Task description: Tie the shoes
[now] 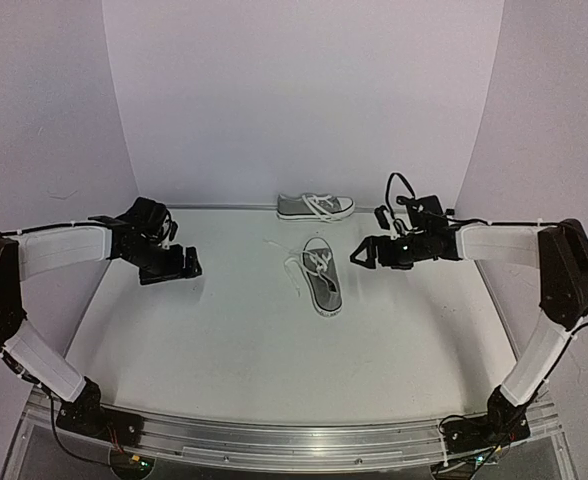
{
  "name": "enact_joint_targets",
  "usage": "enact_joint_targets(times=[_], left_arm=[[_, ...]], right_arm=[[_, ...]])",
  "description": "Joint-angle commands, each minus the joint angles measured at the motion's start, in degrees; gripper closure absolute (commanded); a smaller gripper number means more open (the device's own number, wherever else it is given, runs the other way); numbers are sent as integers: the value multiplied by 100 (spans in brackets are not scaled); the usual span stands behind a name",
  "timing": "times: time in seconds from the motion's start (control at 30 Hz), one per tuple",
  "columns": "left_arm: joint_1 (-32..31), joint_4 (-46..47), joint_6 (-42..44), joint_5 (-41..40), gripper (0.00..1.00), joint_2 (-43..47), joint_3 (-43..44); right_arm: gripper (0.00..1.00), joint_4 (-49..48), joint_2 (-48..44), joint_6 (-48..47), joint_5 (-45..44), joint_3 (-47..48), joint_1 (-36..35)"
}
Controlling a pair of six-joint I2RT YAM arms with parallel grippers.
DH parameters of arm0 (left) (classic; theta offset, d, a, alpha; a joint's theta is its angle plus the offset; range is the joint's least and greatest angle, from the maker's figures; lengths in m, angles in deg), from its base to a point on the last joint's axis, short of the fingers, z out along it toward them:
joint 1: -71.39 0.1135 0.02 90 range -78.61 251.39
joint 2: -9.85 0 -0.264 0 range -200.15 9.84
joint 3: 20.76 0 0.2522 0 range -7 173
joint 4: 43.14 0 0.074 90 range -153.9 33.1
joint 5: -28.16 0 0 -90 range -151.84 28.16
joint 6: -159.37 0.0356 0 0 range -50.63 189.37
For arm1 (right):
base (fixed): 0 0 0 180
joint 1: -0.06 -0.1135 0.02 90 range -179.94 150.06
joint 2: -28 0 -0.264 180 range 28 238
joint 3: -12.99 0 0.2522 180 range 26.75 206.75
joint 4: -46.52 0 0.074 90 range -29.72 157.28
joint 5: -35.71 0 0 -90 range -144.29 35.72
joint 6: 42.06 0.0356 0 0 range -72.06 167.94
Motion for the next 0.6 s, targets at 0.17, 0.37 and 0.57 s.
enact_joint_targets(times=[0.17,0.37,0.57], left_arm=[[-544,861,97,318,0,-698,758],[-1168,1235,79,52,11,-1769,1758],[-1758,948,263,-612,23,-3221,3359]], right_arm=[[7,198,1194,37,-316,1070,-579],[17,181,1747,123,-356,1379,-712],[23,-8,1871,366,-358,1279,-777]])
